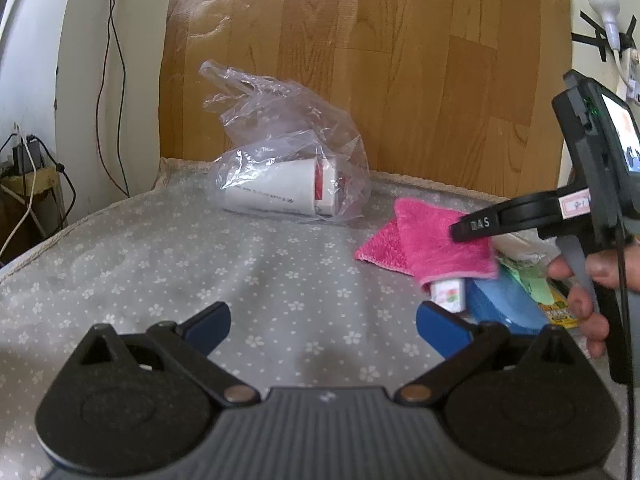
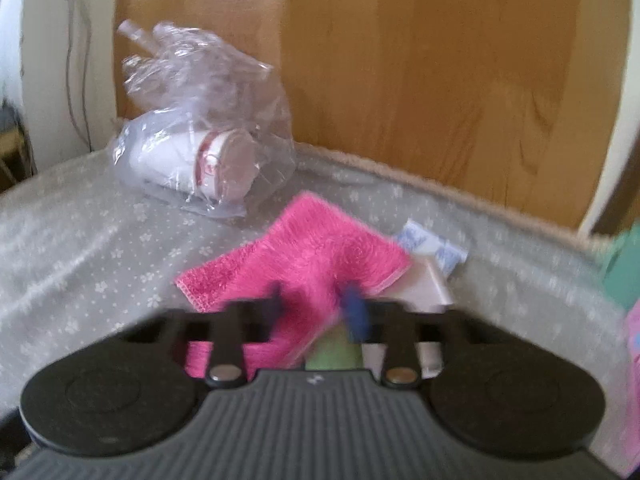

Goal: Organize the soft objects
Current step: 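Grasp the pink towel with the right tool and lift it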

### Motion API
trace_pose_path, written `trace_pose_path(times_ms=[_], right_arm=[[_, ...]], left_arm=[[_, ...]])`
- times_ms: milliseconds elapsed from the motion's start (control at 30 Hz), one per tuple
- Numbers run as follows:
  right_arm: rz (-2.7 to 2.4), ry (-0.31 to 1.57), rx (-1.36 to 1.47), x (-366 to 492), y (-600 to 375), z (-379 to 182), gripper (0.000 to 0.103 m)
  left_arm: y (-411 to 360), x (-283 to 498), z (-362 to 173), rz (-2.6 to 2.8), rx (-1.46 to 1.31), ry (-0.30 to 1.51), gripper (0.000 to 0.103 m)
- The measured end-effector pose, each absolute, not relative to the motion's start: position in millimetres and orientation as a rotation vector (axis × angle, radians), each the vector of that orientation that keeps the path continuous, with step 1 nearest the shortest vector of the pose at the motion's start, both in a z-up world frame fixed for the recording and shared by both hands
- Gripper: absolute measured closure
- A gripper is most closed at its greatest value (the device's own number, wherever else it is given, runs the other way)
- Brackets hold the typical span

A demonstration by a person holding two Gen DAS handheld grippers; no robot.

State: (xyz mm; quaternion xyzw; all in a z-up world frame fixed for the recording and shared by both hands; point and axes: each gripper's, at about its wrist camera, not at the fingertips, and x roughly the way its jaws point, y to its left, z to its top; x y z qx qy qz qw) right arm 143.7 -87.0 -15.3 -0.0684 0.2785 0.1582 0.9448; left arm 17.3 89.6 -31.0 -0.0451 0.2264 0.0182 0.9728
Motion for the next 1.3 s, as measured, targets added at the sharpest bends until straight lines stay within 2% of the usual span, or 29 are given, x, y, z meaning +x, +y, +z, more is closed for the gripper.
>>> trace_pose_path(times_ms=[233,433,633,700,733,800,833,867,1033,1133,1300], right_arm=[[0.309,0.442,-0.231,110.2,-88.0,8.6,0.095],[0.326,0.366,-0.083,39.2,-148.5,36.9,0.095],[0.266,0.404,-0.008,-45.4,-224.6,15.7,0.094],[0.213,0.439,-0.016,-64.4,-244.0,-0.7,0.090],[0.188,0.470,-0.007,-73.6,-256.1,-11.1,0.087],[0.163,0.528,0.038,-79.6,-272.3,-26.5,0.074],[0.149,0.547,0.070,-83.0,-281.9,-33.1,0.056],[0.139,0.559,0.095,-86.1,-287.5,-36.7,0.043],[0.194,0.535,0.151,-100.6,-289.7,-40.6,0.020],[0.241,0.512,0.059,-106.7,-277.3,-42.3,0.015],[0.270,0.539,-0.085,-88.4,-248.5,-52.9,0.012]], left_arm=[[90.5,18.0,-30.8,0.036,-0.102,0.457,0.000],[93.2,17.3,-30.4,0.018,-0.123,0.449,0.000],[87.8,12.6,-28.6,-0.063,-0.114,0.439,0.001],[77.8,9.1,-26.3,-0.107,-0.098,0.455,0.001],[71.7,7.2,-24.3,-0.138,-0.099,0.474,0.001],[55.8,0.9,-19.2,-0.218,-0.115,0.512,0.001],[45.5,-1.8,-16.6,-0.265,-0.116,0.535,0.003],[36.4,-3.4,-14.5,-0.300,-0.111,0.555,0.005],[-19.1,-11.9,-9.7,-0.471,-0.047,0.652,0.010],[-43.8,-5.3,-17.1,-0.504,-0.016,0.713,0.010],[-70.0,-3.1,-36.8,-0.555,-0.024,0.798,0.002]])
